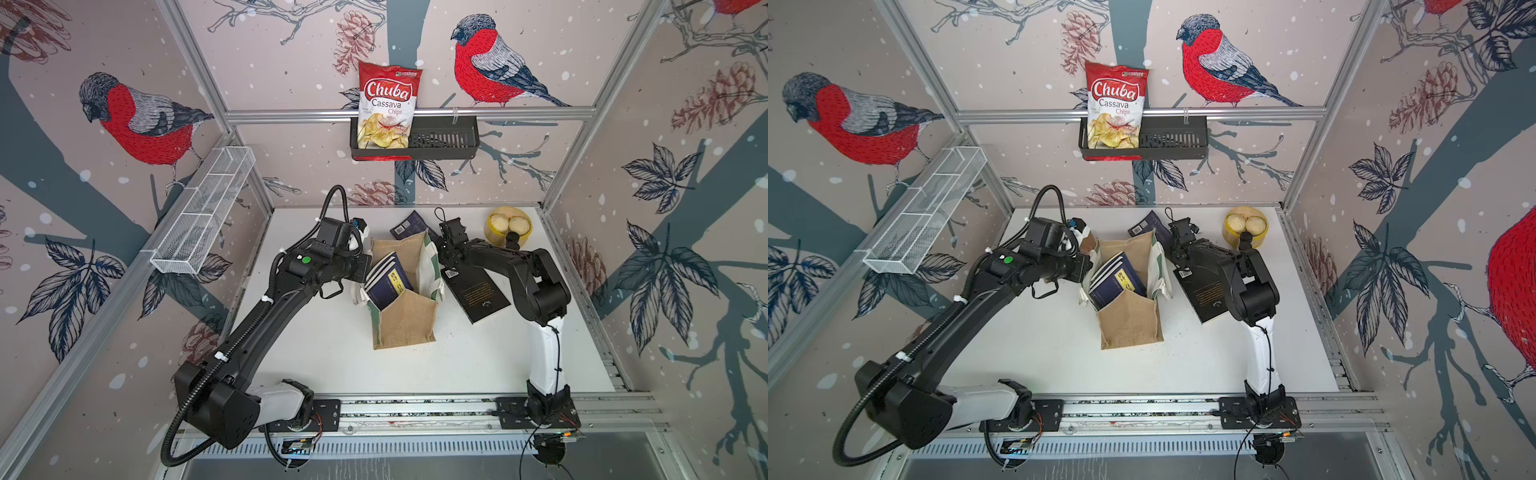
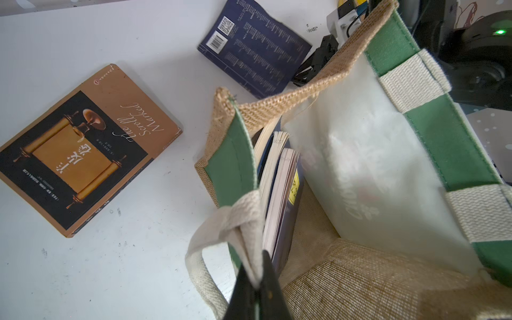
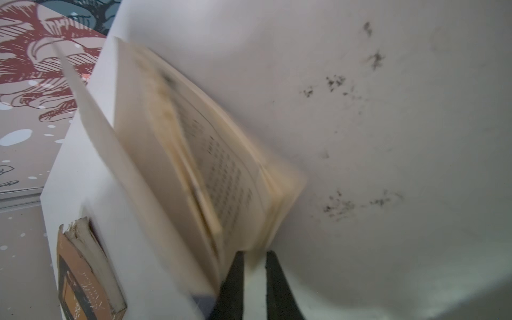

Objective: Take out the books from the canvas bag
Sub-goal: Place the book at the center of the board, then pick up the book from the canvas bag.

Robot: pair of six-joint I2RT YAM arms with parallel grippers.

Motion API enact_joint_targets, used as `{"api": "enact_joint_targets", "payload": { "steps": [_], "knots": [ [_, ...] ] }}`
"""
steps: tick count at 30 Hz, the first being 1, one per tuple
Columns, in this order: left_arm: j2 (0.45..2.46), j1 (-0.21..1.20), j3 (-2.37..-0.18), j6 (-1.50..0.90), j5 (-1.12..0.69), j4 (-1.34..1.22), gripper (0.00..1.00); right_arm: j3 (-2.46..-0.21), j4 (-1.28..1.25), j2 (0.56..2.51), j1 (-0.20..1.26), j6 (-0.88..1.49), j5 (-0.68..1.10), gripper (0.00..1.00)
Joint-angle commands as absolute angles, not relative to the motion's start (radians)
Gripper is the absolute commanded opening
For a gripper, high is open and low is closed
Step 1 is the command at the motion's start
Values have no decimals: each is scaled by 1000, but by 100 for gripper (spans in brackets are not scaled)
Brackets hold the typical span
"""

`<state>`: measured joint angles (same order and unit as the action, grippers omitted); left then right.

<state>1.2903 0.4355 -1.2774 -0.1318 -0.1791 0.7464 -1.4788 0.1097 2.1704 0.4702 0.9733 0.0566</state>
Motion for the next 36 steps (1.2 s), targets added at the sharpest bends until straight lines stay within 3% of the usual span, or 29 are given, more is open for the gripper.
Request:
{"api": "enact_joint_targets", "payload": {
  "steps": [1,5,13,20,25,30,36],
  "knots": [
    [1288,436,-1291,-115,-180,744,0,-1557,240,2200,461,980,33,53],
    [1297,436,-1314,-91,-163,757,0,-1583,396,2127,464,968,-16,69],
    [1308,436,-1319,-89,-178,745,0,-1614,740,1851,515,951,-37,71],
    [1310,437,-1286,-94,-209,692,0,-1783,1026,1702,563,975,-34,69],
    [1317,440,-1283,-106,-228,667,0,-1989,1090,1721,643,952,88,64],
    [1318,448,-1293,-116,-240,654,0,-2217,1218,1891,764,938,180,59],
    [1308,450,-1282,-142,-263,642,0,-2233,1259,2026,835,916,238,56]
  ]
}}
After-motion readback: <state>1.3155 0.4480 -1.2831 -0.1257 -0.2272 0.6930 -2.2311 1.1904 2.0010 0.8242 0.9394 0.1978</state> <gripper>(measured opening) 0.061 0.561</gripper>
